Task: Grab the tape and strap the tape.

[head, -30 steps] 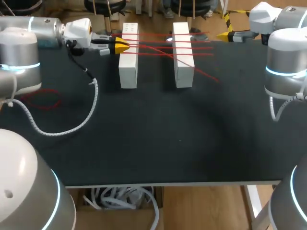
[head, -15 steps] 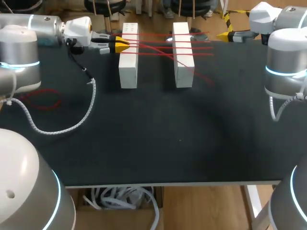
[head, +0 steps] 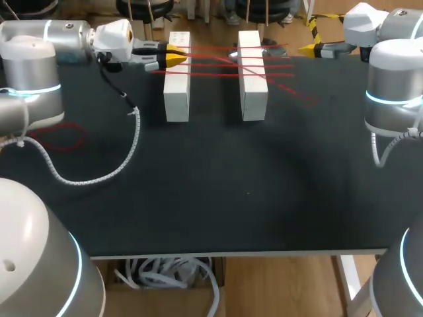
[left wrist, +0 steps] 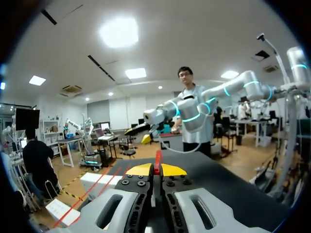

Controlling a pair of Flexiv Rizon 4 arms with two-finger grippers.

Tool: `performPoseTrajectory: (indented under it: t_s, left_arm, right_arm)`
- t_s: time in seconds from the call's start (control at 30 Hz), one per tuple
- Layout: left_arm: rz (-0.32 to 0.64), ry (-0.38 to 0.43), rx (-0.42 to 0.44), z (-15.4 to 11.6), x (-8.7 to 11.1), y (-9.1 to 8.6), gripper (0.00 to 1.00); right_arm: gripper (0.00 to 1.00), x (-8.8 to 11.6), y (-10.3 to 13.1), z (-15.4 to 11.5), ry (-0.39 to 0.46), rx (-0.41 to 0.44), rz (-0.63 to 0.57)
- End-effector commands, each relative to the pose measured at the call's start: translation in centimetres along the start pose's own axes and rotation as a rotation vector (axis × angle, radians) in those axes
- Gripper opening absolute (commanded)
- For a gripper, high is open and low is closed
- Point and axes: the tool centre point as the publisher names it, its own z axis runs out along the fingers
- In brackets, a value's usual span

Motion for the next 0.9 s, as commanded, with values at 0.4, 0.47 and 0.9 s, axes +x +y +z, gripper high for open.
performPoseTrajectory:
  t_s: [0.4, 0.47, 0.9]
  left_arm:
    - [0.039, -0.161, 0.05, 2.4, 6.8, -2.2, 0.0]
    - [0.043, -0.159, 0.054, 2.2, 7.2, -2.2, 0.0]
    - [0.014, -0.034, 0.116, 0.9, 7.8, -2.6, 0.0]
  right_arm:
    - [1.0, 0.0, 0.0, 0.0, 0.0, 0.001, 0.0]
    - [1.0, 0.0, 0.0, 0.0, 0.0, 0.001, 0.0]
    - [1.0, 0.0, 0.0, 0.0, 0.0, 0.001, 0.0]
